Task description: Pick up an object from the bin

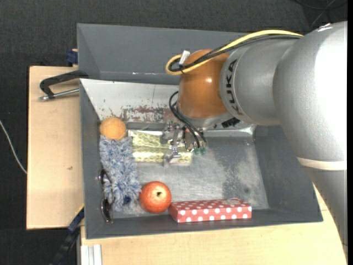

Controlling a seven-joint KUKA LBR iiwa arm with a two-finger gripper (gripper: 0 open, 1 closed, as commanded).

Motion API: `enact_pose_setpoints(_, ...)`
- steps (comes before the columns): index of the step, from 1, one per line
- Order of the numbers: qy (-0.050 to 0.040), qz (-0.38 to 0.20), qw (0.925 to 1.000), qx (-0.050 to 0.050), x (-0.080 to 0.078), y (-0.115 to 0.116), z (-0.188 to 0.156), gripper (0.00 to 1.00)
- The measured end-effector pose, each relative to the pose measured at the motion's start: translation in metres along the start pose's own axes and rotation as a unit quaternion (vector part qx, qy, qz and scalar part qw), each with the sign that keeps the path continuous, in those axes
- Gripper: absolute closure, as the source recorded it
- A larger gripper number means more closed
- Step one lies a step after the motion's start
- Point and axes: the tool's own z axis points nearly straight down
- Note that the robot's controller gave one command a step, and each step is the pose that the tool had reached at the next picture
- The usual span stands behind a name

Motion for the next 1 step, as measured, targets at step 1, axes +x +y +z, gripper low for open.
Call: enact_pose_setpoints(1, -0.0070, -0.064, 0.9979, 0.000, -0.0043, 0.0733, -0.2062, 1.00)
